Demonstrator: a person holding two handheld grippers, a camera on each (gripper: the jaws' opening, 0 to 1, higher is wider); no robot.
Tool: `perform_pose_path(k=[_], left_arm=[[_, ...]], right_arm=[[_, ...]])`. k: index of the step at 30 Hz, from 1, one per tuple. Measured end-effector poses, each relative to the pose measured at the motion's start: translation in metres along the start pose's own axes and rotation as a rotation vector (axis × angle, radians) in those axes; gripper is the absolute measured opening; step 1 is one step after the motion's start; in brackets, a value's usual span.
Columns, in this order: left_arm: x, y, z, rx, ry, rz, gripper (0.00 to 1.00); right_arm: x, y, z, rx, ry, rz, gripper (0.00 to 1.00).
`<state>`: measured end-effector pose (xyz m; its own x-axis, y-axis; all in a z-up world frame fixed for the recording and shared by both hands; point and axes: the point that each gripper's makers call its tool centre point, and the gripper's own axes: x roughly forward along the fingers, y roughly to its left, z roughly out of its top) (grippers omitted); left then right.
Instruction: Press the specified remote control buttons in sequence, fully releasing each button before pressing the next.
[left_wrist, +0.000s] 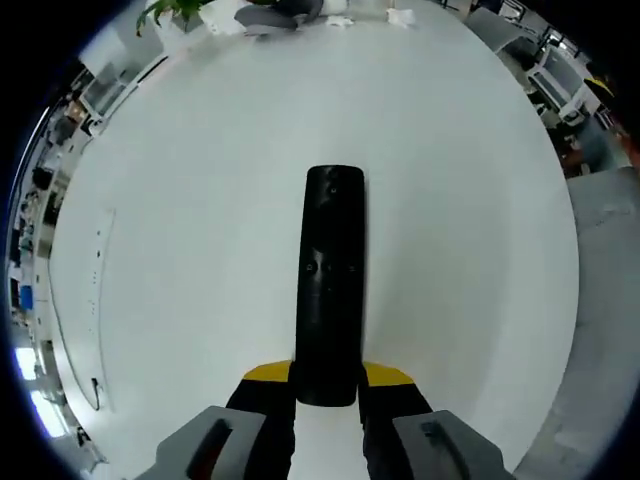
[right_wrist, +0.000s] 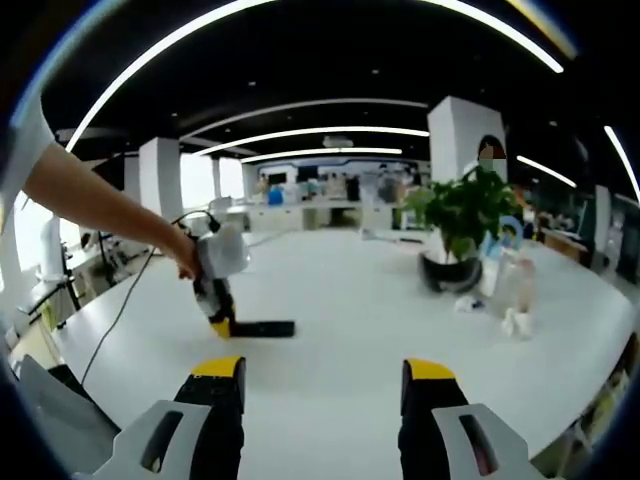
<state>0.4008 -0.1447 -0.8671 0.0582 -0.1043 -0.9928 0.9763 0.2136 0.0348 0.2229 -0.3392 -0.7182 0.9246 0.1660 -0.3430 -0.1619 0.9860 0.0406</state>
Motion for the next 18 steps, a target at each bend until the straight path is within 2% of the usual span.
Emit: perform_pose_path(k=[5, 14, 18], left_arm=[[-0.001, -0.008, -0.003, 0.032, 0.022, -0.004, 0.23], [-0.003, -0.021, -0.007, 0.031, 0.006, -0.005, 0.23], [-0.003, -0.024, -0.008, 0.003, 0.008, -0.001, 0.23]], right_arm=[[0.0, 0.0, 0.0, -0.003, -0.001, 0.002, 0.6], [-0.001, 0.0, 0.001, 0.002, -0.008, 0.003, 0.6], [-0.001, 0.001, 0.001, 0.002, -0.004, 0.006, 0.6]])
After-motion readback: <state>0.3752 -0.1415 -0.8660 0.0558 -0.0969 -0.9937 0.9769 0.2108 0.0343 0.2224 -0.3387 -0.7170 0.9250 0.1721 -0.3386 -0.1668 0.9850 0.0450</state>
